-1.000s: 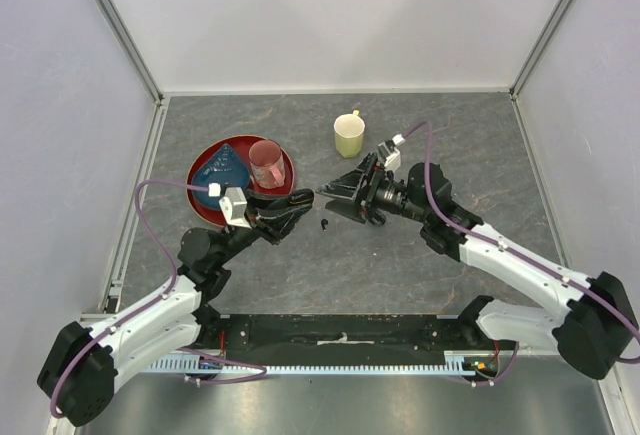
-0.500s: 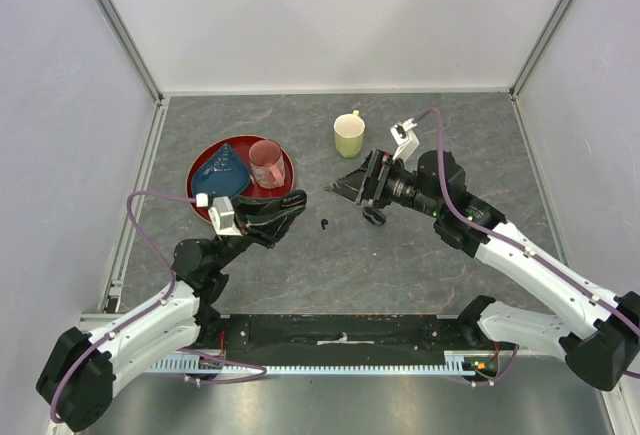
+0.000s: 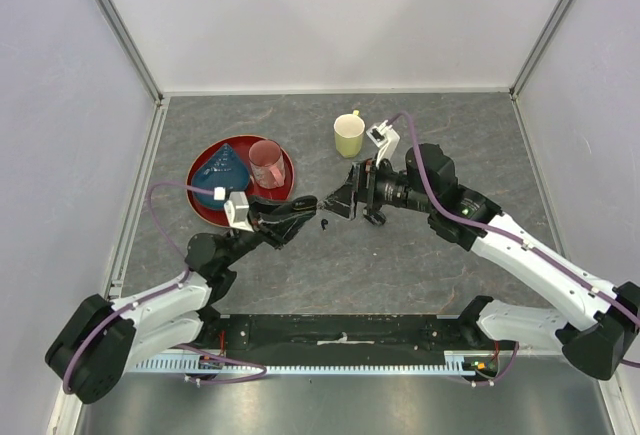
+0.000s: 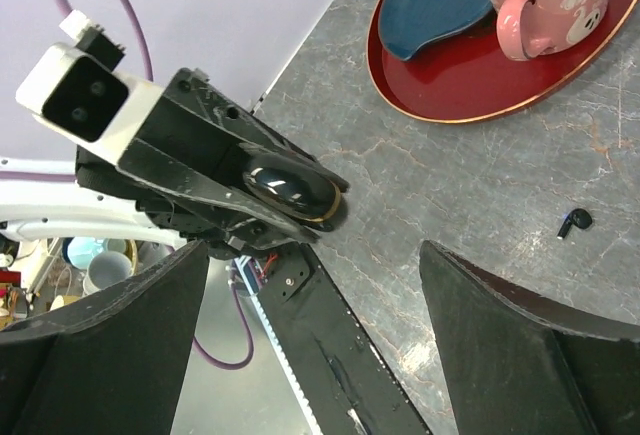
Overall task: Insert the wireless bluetooth earbuds into the charging case
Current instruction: Open the charging case.
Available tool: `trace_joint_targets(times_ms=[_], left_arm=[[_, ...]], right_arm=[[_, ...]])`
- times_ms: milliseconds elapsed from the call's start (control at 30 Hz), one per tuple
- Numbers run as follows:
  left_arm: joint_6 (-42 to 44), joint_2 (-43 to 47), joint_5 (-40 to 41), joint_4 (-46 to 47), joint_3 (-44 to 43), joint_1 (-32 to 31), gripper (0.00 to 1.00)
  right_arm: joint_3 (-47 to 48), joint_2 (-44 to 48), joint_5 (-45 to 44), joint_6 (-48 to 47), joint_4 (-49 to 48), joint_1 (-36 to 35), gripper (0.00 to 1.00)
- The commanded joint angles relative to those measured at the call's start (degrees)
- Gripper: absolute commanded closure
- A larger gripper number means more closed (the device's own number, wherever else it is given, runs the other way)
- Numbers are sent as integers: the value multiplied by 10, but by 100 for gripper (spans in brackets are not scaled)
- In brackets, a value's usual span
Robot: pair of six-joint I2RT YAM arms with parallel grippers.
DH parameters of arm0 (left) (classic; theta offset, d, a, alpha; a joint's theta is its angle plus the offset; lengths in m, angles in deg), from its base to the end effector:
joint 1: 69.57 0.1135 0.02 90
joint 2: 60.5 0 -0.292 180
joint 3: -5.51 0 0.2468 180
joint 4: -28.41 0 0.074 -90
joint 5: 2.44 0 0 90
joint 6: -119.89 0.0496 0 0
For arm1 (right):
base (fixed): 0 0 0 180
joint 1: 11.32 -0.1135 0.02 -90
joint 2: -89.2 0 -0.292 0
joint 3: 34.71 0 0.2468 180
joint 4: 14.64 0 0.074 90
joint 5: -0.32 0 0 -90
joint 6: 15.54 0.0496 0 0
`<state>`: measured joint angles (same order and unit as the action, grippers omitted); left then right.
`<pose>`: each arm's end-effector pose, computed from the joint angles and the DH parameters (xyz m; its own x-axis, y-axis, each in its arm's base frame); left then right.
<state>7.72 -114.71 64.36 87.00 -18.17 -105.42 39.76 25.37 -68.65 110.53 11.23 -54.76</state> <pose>0.1242 -0.1138 0.2812 0.0436 -0.4594 -0.8871 0.9033 0.3974 -0.1614 0.1692 0.1847 0.3895 -0.6801 0.1129 -0.7244 -0.6097 0.4617 0.6443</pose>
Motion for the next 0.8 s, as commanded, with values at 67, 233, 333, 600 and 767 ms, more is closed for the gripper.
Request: trace_joint_targets(times_ms=[67,233,333,600,767], left_arm=[[-31,-26,-37,135,-23,-2,98],[-28,-20,-49,130,-29,-2,98],[-28,-19,-57,125,-34,-2,98],[-27,-18,-90,119,-50,-2,98],[-19,-8,-100,99,-55,-2,98]], right_arm=[[27,-14,8,-21,-7,-11,7],[17,-21,3,-17,-2,-16,7],[16,-23,3,-15,0,-16,7],[8,-31,10,21,-18,-17,6],[4,-37,5,25,-22,-17,6]])
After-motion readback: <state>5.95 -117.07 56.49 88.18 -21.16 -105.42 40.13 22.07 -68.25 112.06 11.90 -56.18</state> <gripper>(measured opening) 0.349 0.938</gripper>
